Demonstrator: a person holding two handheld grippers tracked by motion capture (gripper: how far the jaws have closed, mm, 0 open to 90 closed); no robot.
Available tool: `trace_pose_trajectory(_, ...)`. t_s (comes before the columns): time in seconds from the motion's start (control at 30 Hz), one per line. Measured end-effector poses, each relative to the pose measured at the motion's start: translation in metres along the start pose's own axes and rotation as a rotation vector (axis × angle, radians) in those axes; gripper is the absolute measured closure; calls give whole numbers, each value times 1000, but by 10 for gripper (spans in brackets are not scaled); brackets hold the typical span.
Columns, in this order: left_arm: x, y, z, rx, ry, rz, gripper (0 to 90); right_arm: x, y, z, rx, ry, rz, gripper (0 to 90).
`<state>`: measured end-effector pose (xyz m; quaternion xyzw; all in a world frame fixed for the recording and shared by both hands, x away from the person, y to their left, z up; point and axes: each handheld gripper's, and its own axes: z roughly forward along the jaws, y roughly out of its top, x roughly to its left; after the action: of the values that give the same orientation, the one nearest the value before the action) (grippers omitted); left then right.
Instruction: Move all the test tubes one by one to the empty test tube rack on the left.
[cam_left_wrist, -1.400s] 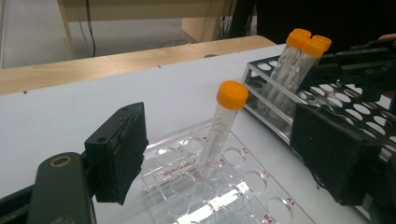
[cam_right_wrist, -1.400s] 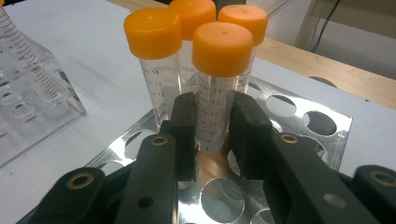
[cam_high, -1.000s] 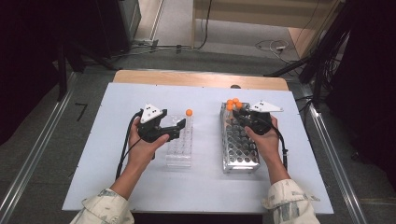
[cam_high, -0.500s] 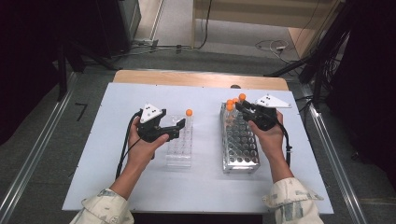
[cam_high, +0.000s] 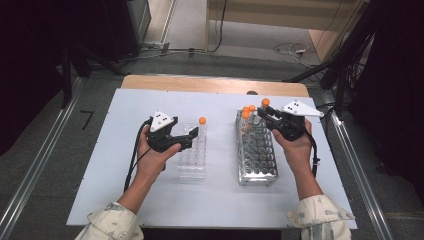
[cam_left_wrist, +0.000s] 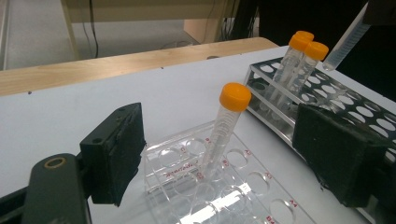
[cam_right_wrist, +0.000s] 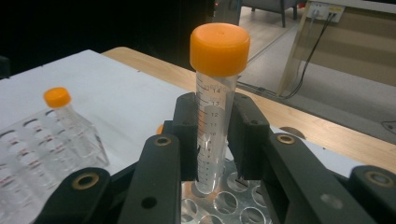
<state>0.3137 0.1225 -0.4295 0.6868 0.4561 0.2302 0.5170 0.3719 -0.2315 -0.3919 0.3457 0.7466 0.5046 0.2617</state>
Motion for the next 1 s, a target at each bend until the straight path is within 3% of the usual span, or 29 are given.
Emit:
trace_pose_trajectory(0.3,-1,1,0,7,-16,-7,172,16,6,-12,1,42,-16,718)
trace_pose_trajectory(0.43,-3,3,-1,10,-22,-5,172,29,8,-15,4,84,-30,718)
trace_pose_trajectory(1.0,-6,6,-5,-10,-53,-14,174,62,0,0,50,173,-64,718)
